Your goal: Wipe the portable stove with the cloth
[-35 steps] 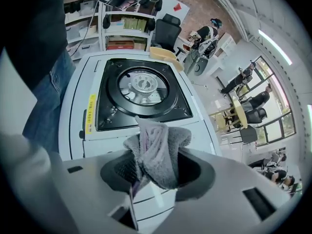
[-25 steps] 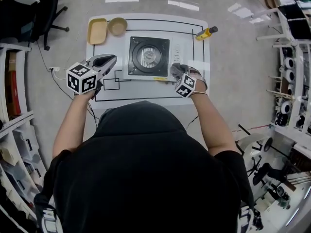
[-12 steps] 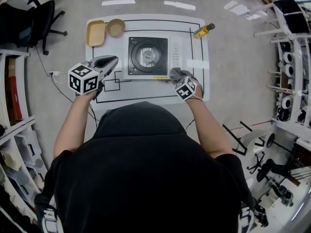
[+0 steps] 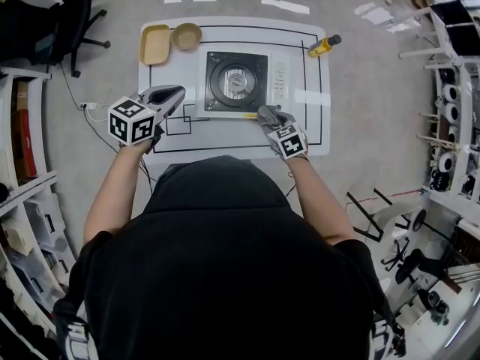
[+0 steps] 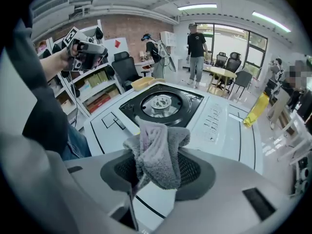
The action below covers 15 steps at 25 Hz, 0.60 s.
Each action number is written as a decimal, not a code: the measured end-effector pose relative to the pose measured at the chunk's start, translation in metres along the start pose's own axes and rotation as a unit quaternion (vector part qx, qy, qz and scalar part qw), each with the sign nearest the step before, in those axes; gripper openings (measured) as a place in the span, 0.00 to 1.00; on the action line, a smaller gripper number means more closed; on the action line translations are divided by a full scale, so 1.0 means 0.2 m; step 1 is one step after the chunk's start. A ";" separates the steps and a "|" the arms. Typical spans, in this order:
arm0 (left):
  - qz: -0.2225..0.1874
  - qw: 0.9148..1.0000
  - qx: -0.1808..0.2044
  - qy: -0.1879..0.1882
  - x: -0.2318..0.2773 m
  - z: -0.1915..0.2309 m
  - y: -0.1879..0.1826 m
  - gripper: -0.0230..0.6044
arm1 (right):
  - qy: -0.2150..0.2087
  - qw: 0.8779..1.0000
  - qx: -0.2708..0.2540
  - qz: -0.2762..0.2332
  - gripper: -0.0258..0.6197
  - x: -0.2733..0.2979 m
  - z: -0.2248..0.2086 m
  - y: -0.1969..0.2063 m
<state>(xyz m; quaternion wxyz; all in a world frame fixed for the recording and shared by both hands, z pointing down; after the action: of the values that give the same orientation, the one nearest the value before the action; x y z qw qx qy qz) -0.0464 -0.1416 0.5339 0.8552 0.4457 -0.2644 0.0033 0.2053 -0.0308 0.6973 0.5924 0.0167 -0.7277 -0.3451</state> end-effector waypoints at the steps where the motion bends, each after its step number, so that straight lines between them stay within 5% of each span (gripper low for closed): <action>1: -0.001 1.000 -0.001 -0.002 -0.01 0.00 0.00 0.09 | -0.008 1.000 0.002 -0.006 0.36 0.01 0.03 -0.01; 15: -0.010 0.999 -0.019 -0.029 -0.13 0.03 0.09 0.09 | -0.096 0.993 -0.069 -0.021 0.36 0.19 0.42 -0.24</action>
<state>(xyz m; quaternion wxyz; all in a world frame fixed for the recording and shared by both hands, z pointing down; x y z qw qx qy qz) -0.0766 -0.1290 0.5392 0.8555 0.4321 -0.2843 -0.0233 0.1024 -0.0438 0.7003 0.5121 -0.0423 -0.7551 -0.4072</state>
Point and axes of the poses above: the fingertips, and each gripper's own axes: x forward along the fingers, z to its left, y out of its underside, the point moved 2 cm from there along -x, backward along the fingers, and after that the axes turned 3 degrees about y, right-handed, at the moved point
